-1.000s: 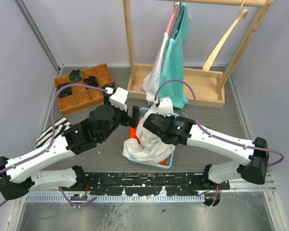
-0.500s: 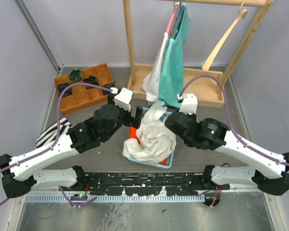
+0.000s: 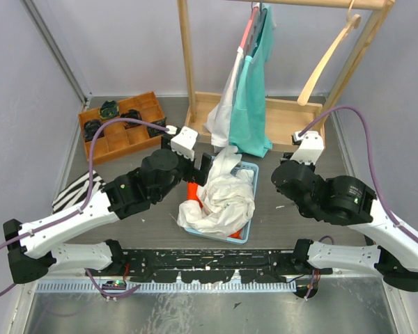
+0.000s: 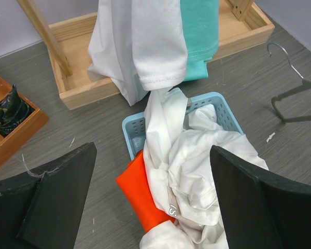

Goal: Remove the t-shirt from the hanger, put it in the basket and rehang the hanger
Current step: Place the hanger on the clothesline.

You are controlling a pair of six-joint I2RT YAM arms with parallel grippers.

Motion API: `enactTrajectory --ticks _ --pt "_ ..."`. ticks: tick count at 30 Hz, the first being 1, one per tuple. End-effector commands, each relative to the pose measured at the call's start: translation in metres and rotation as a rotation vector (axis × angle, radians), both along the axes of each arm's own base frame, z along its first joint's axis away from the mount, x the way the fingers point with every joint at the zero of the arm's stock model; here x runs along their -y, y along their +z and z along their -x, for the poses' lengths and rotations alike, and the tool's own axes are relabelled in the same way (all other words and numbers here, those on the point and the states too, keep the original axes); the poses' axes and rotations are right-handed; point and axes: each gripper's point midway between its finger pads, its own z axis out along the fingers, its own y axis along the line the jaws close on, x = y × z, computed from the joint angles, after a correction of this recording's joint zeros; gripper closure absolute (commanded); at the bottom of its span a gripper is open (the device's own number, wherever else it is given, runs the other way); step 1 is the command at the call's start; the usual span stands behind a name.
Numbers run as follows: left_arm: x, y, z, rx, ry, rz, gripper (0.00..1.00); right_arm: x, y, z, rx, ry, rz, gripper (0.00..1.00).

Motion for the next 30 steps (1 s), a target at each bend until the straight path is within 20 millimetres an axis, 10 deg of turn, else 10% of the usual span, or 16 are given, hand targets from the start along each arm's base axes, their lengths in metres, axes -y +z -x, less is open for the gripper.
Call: enactTrajectory --ticks 1,30 --pt "0.006 0.028 -0.002 0.032 -0.006 0.081 0.02 0.022 0.014 0.001 0.026 -0.087 -0.004 0.86" --pt "0.015 0.028 -0.005 0.038 -0.017 0.088 0.02 0.042 0.048 0.0 0.111 -0.143 -0.028 0.95"
